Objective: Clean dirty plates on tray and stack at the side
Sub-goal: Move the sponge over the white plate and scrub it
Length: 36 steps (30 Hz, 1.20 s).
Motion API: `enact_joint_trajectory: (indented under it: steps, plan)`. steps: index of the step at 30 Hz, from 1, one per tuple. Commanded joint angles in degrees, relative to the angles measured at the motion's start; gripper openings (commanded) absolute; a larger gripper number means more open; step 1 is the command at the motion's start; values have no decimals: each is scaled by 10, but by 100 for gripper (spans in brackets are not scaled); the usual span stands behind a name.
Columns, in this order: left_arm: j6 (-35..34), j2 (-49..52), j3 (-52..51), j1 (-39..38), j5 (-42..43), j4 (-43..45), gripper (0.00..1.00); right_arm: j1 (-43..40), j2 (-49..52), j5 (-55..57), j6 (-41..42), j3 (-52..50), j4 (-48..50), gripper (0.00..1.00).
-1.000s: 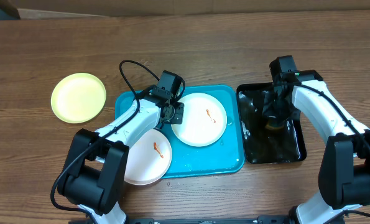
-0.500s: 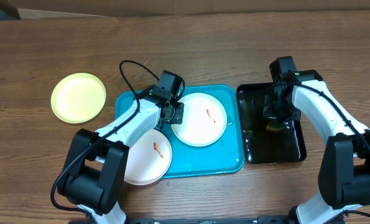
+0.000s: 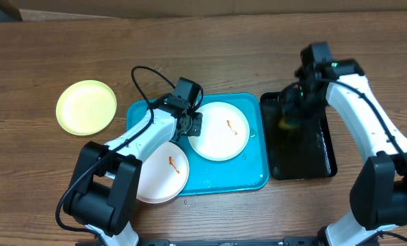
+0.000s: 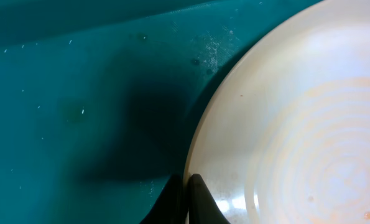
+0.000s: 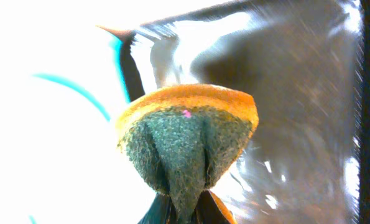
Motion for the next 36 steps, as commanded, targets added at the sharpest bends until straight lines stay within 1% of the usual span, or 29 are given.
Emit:
enact_joint_trajectory:
  steps: [1,4,9,15,22,36]
  plan:
    - [4,7,-2,-2,-17,2,4,35,-17,-52,-6,36,9,4]
    - [4,7,-2,-2,-17,2,4,83,-14,-40,-7,34,39,4]
    - [4,7,-2,-2,-17,2,4,153,4,64,-6,33,55,4]
    - [5,7,-2,-2,-17,1,4,198,27,118,-6,3,93,4]
    - [4,7,-2,-2,-17,1,4,214,71,117,-6,-35,159,4]
    - [5,7,-2,-2,-17,1,4,216,165,49,-1,-36,172,4]
